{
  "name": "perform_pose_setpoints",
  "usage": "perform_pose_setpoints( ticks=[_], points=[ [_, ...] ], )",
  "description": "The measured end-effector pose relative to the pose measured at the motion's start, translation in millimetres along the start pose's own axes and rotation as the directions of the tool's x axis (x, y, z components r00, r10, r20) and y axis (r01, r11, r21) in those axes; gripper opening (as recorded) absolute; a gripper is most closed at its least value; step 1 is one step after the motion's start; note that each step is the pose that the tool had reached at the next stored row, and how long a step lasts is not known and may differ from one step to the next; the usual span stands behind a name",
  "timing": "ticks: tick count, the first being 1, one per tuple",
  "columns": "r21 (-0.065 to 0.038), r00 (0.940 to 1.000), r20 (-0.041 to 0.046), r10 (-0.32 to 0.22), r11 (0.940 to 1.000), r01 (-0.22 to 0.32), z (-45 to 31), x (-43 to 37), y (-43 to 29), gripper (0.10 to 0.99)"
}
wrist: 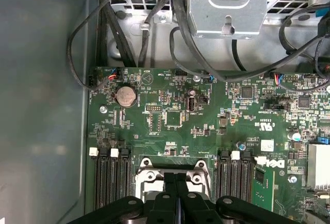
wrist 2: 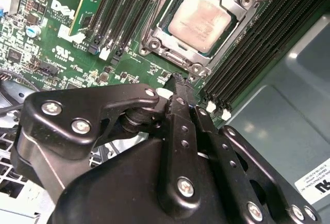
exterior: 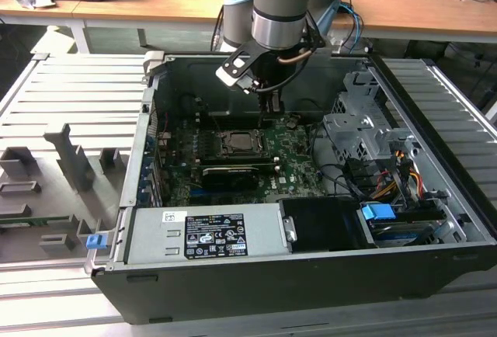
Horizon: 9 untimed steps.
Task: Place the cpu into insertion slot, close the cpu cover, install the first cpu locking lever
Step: 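Place the cpu into insertion slot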
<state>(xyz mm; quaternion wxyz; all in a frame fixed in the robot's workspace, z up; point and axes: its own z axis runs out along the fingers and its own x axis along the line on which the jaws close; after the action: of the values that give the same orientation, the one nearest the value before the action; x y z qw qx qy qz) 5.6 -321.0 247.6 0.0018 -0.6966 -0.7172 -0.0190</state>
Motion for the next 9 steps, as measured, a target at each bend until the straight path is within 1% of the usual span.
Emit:
perform_pose_setpoints(
  ticks=[4, 9],
  points=[
    [0.0, 1.0, 0.0, 0.0, 1.0, 0.0, -0.1, 0.1, -2.6, 0.106],
    [0.0, 1.0, -0.0001, 0.0, 1.0, 0.0, 0.7, 0.1, -3.2, 0.106]
  ],
)
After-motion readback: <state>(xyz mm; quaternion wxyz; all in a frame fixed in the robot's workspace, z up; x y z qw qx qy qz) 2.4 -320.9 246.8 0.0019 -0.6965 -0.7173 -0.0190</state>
